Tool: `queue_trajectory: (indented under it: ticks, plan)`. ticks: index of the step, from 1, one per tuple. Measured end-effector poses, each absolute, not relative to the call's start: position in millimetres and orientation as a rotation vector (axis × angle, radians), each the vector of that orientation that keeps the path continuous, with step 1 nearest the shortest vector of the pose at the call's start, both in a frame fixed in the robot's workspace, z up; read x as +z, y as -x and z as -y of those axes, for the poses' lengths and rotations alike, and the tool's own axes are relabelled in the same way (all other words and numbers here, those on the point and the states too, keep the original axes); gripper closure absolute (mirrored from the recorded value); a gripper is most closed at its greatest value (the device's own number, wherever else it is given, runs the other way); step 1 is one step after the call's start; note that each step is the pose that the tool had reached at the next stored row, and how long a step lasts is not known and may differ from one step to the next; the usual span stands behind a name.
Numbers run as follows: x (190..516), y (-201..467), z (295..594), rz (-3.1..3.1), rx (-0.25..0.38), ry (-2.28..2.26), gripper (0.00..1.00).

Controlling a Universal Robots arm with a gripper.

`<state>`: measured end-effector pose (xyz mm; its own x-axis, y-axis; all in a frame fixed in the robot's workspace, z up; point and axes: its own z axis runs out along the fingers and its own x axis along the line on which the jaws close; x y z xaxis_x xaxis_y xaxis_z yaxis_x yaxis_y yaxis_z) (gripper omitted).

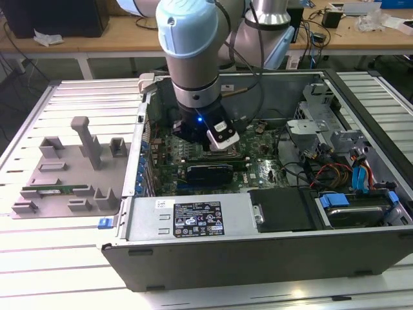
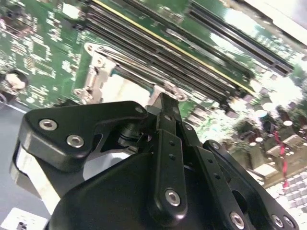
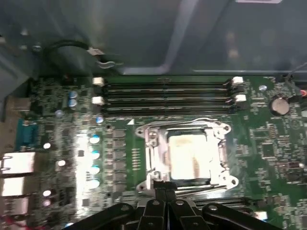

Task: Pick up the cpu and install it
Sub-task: 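Install the second cpu locking lever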

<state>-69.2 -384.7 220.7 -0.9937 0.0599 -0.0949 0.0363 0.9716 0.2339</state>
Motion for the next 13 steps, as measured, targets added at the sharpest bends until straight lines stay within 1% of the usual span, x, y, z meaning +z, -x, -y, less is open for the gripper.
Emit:
queue_trajectory:
  ticks: [9,13]
  plan:
    - [220.8,46.9,366.7,-3.02,0.332,-0.078,0.89]
    - [225.5,45.9,364.6,-3.02,0.332,-0.077,0.89]
